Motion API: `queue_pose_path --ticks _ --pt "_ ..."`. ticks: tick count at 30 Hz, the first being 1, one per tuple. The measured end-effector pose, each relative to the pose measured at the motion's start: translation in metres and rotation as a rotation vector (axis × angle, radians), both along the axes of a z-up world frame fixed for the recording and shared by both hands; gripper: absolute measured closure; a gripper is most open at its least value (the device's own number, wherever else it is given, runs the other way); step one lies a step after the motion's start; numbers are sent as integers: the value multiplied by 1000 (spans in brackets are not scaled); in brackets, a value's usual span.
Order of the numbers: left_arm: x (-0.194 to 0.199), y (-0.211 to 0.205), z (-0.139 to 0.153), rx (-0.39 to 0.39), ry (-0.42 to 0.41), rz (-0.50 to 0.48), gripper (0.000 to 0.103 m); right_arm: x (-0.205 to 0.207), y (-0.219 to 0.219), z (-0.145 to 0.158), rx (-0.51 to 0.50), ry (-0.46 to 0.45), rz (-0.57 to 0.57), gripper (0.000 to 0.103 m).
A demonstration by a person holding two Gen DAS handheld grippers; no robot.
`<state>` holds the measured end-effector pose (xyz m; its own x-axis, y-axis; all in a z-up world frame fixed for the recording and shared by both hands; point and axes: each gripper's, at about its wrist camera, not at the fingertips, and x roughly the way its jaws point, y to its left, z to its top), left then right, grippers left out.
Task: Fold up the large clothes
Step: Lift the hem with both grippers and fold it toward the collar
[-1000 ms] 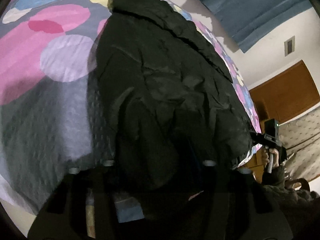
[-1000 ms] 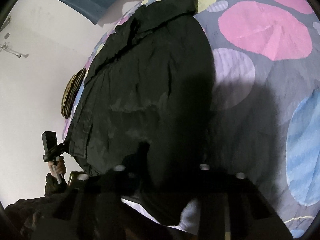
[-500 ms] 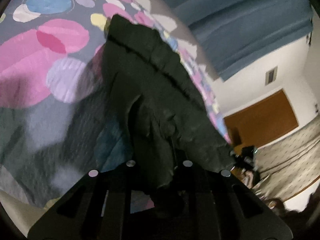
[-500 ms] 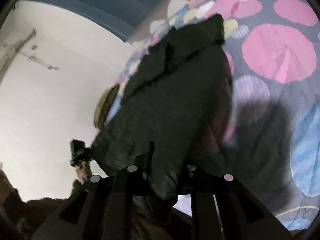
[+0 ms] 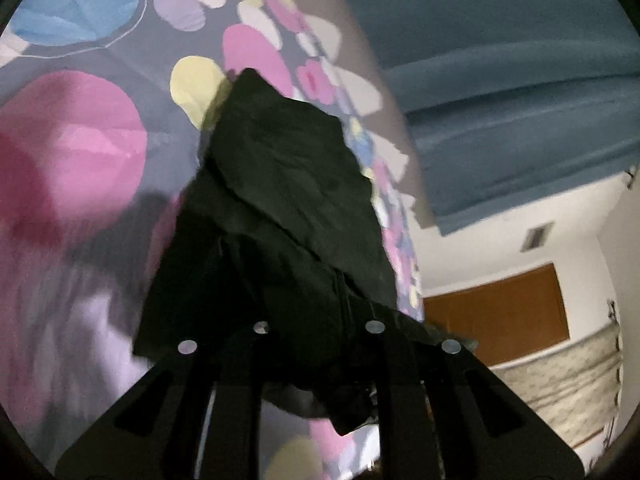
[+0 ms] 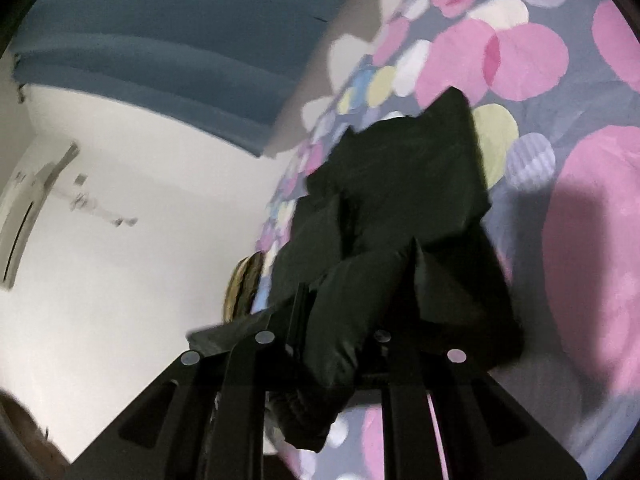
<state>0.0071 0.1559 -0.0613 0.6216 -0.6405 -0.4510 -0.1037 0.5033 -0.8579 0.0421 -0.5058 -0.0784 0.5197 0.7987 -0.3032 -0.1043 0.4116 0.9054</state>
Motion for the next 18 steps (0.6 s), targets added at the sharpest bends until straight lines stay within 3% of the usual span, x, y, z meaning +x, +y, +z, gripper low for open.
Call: queue_pose_path --ticks 7,18 --pt "44 2 -46 -14 102 12 91 49 8 -69 10 184 -24 89" --pt "44 5 -49 -13 89 -16 91 39 8 -78 60 171 -37 91"
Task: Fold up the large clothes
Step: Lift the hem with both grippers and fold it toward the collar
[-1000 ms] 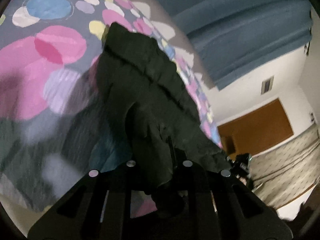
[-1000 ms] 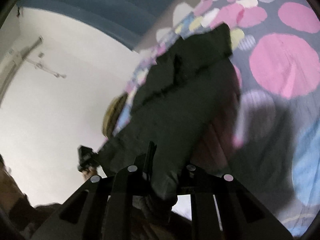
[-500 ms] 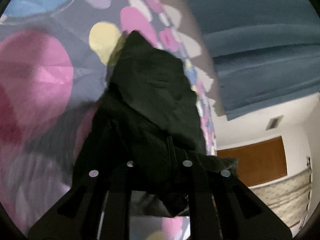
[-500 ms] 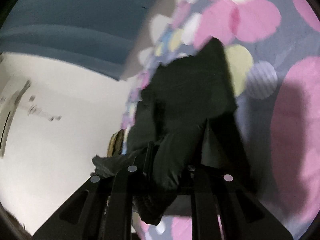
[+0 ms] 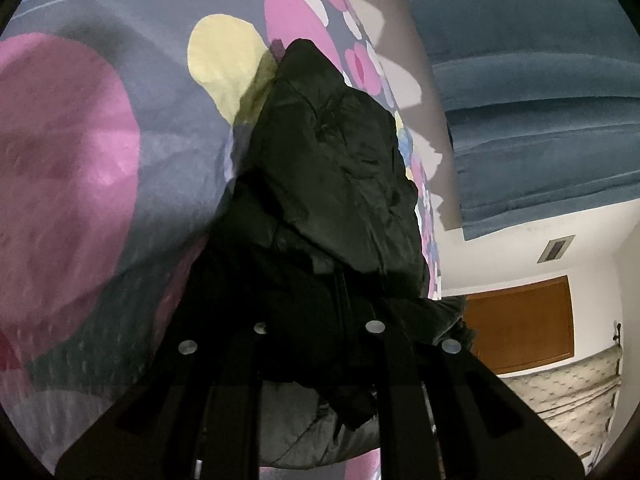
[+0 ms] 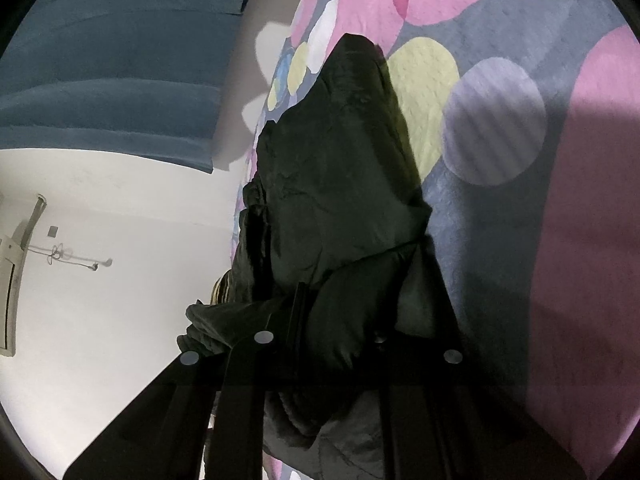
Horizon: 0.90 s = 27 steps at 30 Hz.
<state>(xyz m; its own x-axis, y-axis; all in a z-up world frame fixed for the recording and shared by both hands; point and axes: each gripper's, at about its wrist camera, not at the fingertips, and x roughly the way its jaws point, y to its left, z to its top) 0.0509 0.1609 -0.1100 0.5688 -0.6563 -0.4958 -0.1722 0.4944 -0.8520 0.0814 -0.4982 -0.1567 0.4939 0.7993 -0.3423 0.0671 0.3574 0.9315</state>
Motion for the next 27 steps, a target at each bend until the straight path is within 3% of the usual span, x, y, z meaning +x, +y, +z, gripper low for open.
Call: queue_pose_path --ticks 17,27 --pt "1 -5 7 30 12 -8 90 3 -3 -8 59 -34 -10 91" --pt "-11 0 22 10 -20 -22 81 4 -5 -1 71 -36 6 84"
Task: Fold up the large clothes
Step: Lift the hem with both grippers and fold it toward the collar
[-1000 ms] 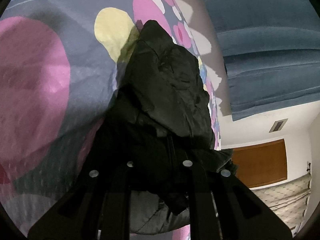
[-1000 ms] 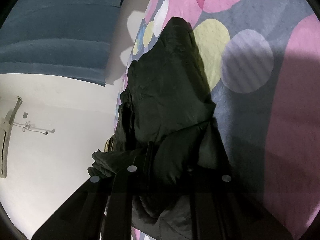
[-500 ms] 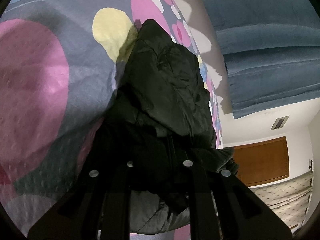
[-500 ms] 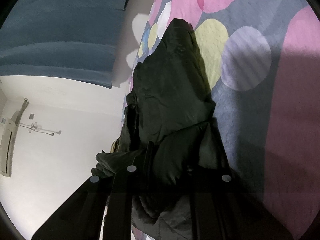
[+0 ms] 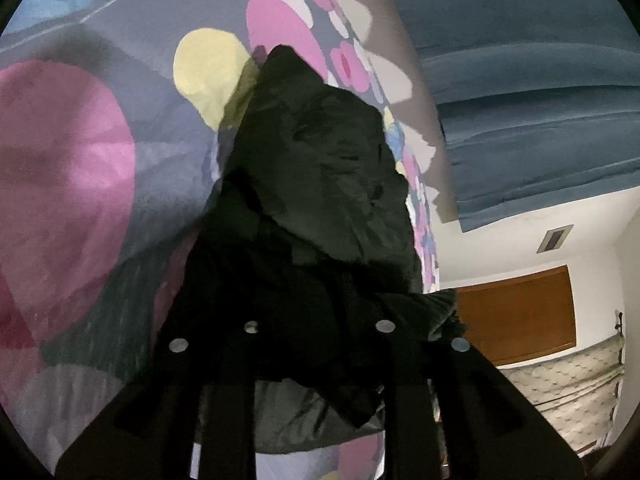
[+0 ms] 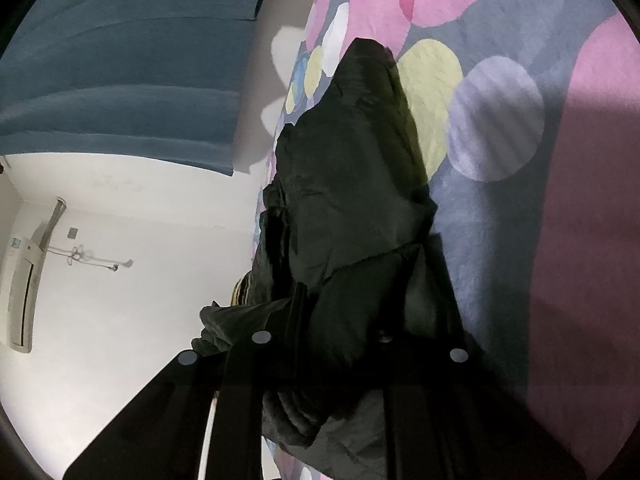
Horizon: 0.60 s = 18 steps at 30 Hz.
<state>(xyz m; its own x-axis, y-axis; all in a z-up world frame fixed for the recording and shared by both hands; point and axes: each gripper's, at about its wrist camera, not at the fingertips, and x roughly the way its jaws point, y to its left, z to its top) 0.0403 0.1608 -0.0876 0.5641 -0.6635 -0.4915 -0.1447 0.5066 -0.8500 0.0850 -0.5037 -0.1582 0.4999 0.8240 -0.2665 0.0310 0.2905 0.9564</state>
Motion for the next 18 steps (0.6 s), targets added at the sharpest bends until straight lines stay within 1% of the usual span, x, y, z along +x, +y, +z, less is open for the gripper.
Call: queue_pose_path --ticks 2,3,5,6,7,9,10,11,12,13,14,16,18 --pt "-5 3 7 -8 -10 -5 76 -1 -2 6 -14 -8 6 77" --pt "-7 5 9 -14 -12 -6 72 -2 -4 8 -20 -13 10 75" --pt "-13 10 14 -39 -18 -10 63 -4 -9 15 -42 -32 11 64" --pt "-15 12 16 -43 -17 -5 53 -6 -12 18 -52 -42 6 61" --pt "-19 16 19 -48 -17 6 48 -7 -15 21 -56 -54 1 57" --pt "-25 25 24 -55 -30 18 47 -10 -20 26 -76 -68 -4 52" --pt "-31 31 28 -45 -50 28 47 -12 -22 28 -95 -76 -8 49" --pt "-35 36 31 -28 -67 37 46 -14 -24 33 -120 -89 -12 46" --pt "-41 42 37 7 -96 47 46 -15 -26 35 -130 -96 -13 44" --pt "-44 45 39 32 -113 50 44 -17 -28 39 -155 -109 -20 38" --pt "-48 49 41 66 -129 51 44 -20 -29 44 -190 -121 -31 35" --pt "-54 52 42 128 -149 40 44 -23 -31 51 -244 -143 -33 34" --pt "-57 51 40 170 -157 16 44 -25 -30 55 -266 -157 -17 34"
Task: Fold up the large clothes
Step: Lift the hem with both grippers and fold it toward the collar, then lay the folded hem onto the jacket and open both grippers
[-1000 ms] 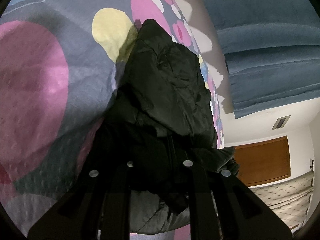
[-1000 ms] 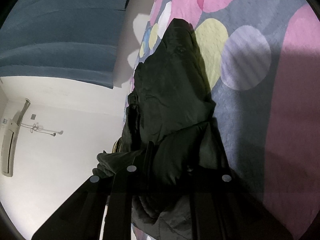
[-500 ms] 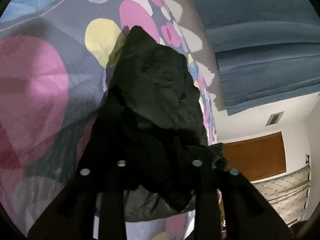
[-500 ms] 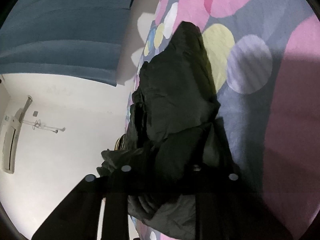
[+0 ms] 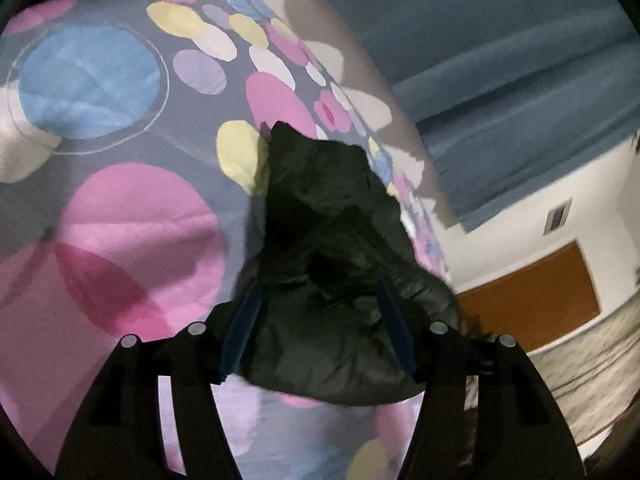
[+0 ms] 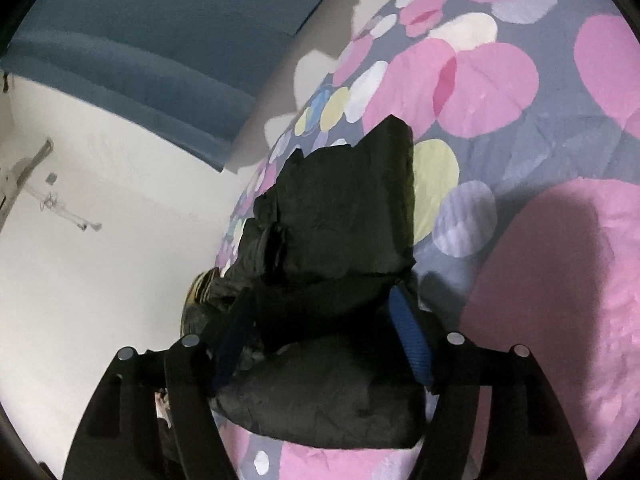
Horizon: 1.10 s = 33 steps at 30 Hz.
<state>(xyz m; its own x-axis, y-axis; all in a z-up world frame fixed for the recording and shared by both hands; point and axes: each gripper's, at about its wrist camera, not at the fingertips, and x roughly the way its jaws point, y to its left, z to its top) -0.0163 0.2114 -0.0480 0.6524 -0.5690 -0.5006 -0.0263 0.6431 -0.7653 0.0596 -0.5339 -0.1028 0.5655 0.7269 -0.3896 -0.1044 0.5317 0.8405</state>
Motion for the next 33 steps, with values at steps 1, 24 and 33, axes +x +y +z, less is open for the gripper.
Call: queue_pose_path --ticks 1,24,33 --pt "-1 -3 -2 29 -4 -21 44 -1 0 1 -15 -4 3 34" --pt "29 -70 16 307 -156 -259 37 -5 35 19 -276 -104 101 34" --pt "53 -67 17 379 -121 -237 36 14 35 19 -300 -93 119 34"
